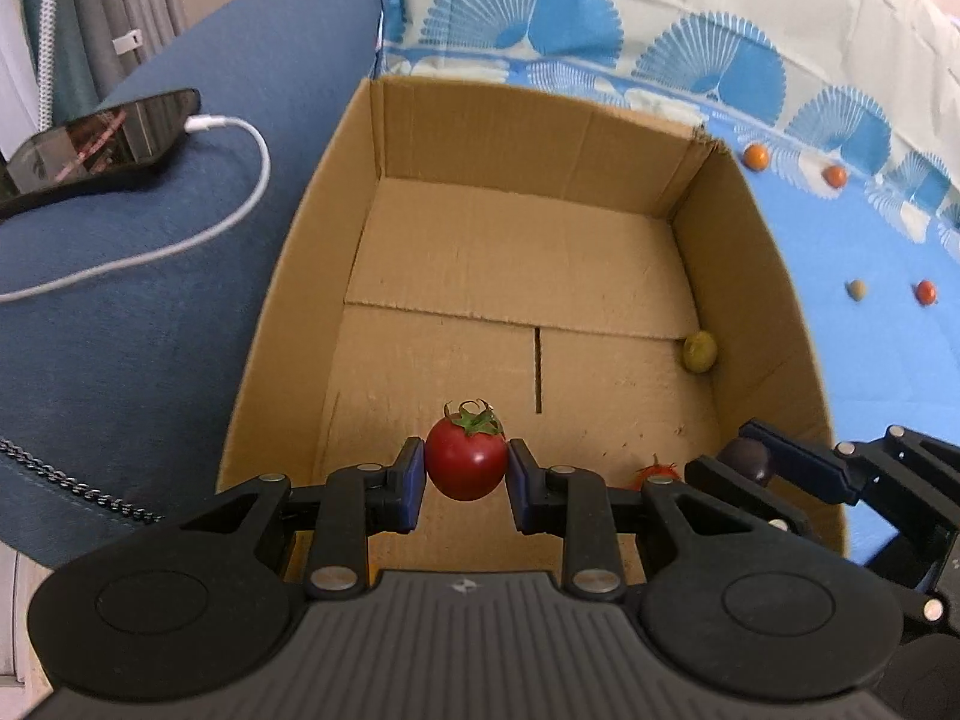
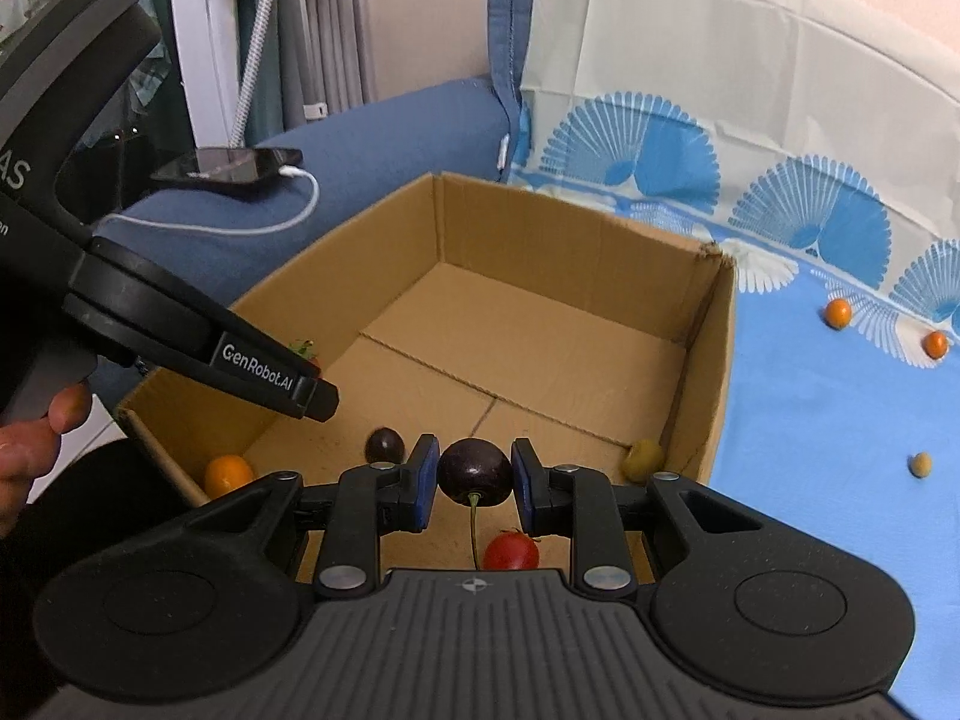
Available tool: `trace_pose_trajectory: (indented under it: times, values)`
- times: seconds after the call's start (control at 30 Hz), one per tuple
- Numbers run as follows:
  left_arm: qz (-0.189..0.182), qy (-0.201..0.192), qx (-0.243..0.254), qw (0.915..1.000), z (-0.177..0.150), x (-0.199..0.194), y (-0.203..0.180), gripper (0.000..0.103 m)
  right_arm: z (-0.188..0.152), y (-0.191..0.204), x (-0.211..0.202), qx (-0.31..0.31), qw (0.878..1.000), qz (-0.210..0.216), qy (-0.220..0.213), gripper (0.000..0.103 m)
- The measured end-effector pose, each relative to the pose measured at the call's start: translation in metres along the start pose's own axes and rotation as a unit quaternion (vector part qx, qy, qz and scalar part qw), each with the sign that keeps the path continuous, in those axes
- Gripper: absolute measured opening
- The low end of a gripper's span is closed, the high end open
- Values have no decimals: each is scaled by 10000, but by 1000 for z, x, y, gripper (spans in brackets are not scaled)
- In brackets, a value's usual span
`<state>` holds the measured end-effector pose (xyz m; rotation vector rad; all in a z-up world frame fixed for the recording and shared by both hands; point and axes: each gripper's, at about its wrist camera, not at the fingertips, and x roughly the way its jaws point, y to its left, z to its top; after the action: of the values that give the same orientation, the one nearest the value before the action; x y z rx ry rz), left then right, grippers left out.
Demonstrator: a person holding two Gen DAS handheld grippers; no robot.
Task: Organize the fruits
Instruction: 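Carry the red tomato and dark cherry with both tools over the box, then open the left tool dropping the tomato while the right tool releases the cherry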
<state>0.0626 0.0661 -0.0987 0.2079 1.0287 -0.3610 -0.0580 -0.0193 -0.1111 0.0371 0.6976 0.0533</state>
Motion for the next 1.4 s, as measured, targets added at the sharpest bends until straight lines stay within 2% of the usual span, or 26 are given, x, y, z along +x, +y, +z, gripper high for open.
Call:
trace_pose_trajectory:
  times: [0.17, 0.47, 0.77, 1.03, 1.07, 1.1, 1.13, 1.2, 1.27, 1.4]
  values:
    - [71, 237, 21, 9997, -5, 21, 1, 32, -6, 1, 9, -107, 9999, -7, 103, 27]
    - [115, 401, 91, 9991, -6, 38, -1, 32, -10, 1, 23, -182, 9995, -8, 257, 27]
    - [119, 524, 91, 9985, -9, 46, -2, 32, -13, 2, 33, -260, 9989, -18, 392, 27]
    - [191, 482, 174, 9985, -6, 52, -3, 32, -13, 4, 39, -351, 9984, -31, 437, 27]
    - [187, 459, 189, 9986, -5, 52, -3, 35, -12, 4, 40, -376, 9984, -32, 421, 27]
    - [156, 437, 207, 9987, -4, 51, -3, 50, -11, 5, 39, -401, 9984, -36, 394, 29]
    - [130, 408, 217, 9988, -3, 49, -3, 78, -10, 5, 39, -430, 9984, -58, 361, 33]
    - [201, 203, 157, 9995, 0, 40, -2, 102, -6, 6, 36, -505, 9981, -122, 320, 74]
    - [238, -97, 182, 9995, 0, 27, 1, 103, -4, 7, 28, -596, 9978, -153, 227, 88]
    - [363, -46, 207, 9991, -8, 12, 6, 103, -8, 8, 10, -649, 9974, -216, 220, 93]
